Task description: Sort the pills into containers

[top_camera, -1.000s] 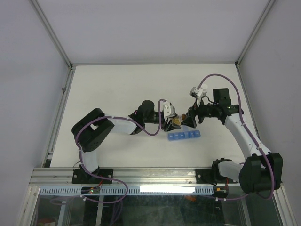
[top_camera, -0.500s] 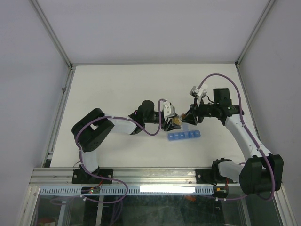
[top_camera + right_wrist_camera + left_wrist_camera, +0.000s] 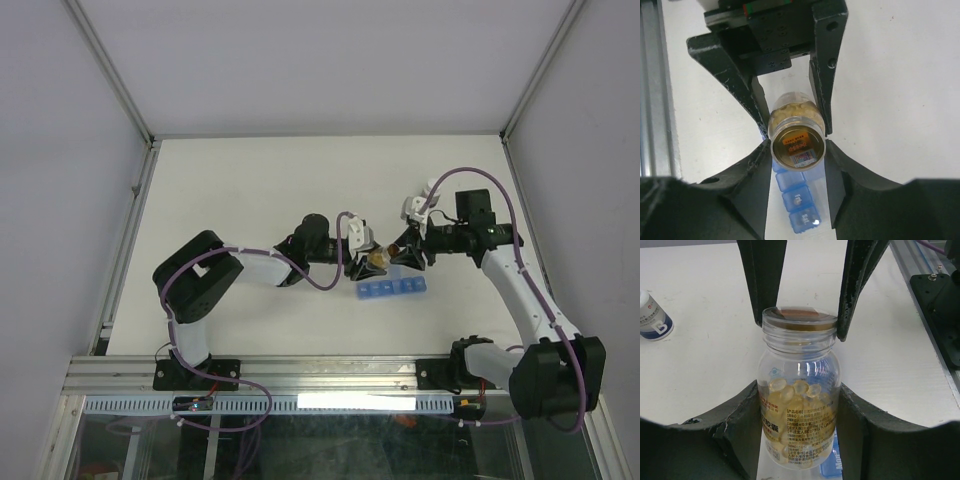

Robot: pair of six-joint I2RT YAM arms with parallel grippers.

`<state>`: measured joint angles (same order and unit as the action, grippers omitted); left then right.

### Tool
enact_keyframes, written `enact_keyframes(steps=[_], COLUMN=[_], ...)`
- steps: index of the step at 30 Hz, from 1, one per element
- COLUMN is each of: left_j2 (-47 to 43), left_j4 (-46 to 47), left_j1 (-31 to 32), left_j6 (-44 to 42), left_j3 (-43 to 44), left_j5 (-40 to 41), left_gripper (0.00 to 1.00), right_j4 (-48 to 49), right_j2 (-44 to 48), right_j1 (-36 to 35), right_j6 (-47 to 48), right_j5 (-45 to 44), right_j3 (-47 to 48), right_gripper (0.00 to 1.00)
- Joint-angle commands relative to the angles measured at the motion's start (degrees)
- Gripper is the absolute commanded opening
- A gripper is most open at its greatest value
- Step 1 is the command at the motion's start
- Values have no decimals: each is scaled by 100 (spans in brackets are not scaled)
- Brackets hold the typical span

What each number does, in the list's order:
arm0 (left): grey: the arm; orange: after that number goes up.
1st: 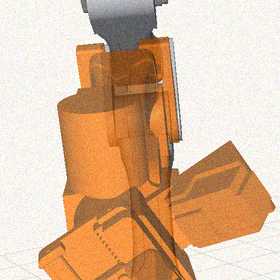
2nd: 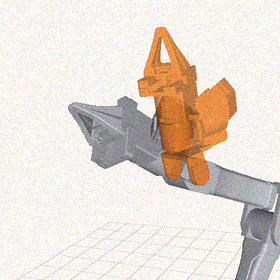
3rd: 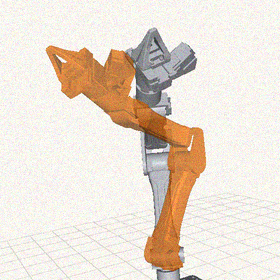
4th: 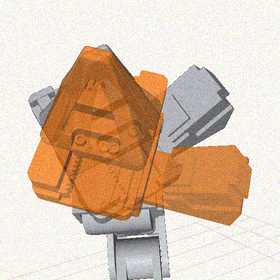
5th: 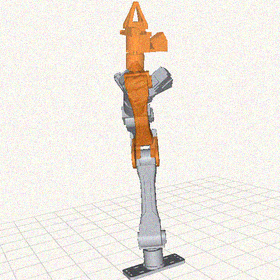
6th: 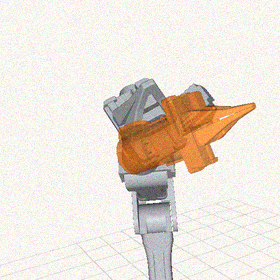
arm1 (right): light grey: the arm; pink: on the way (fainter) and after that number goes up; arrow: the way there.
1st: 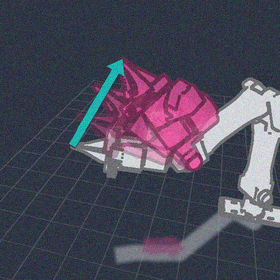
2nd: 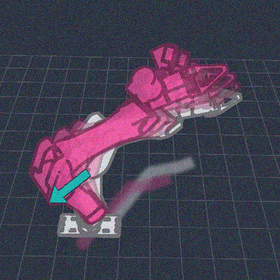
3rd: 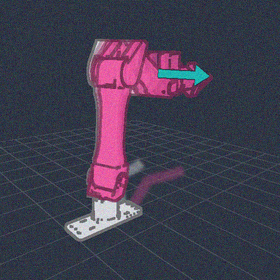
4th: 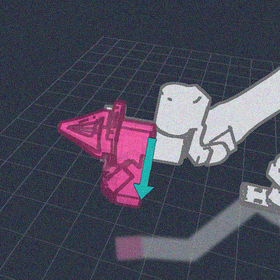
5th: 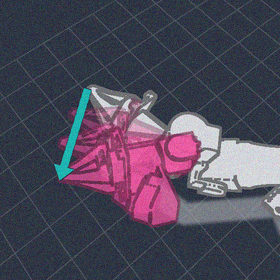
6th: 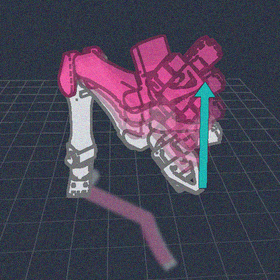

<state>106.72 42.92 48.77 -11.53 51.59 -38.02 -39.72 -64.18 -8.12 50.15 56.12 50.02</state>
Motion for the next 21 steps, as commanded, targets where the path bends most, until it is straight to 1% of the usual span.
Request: enact_keyframes(steps=[1,3,4,6,15,21], left_j2=[-243,-268,-280,-307,-345,-340], left_j4=[332,361,366,383,459,487], left_j1=[1,1,4,-8,-16,-13], left_j6=[-111,-125,-134,-144,-157,-161], left_j3=[-22,-58,-70,-110,-169,-194], left_j5=[3,21,35,56,67,62], left_gripper=[0,0,0,0,0,0], right_j4=[-1440,-2323,-2625,-2843,-2762,-2560], right_j2=[-263,-633,-759,-881,-700,-704], right_j1=[-33,-30,-29,-28,69,74], right_j6=[2391,3356,3670,3959,4038,4268], right_j5=[433,462,513,565,426,31], right_j3=[826,1277,1429,1557,1457,1293], right_gripper=[21,21,22,22,24,24])
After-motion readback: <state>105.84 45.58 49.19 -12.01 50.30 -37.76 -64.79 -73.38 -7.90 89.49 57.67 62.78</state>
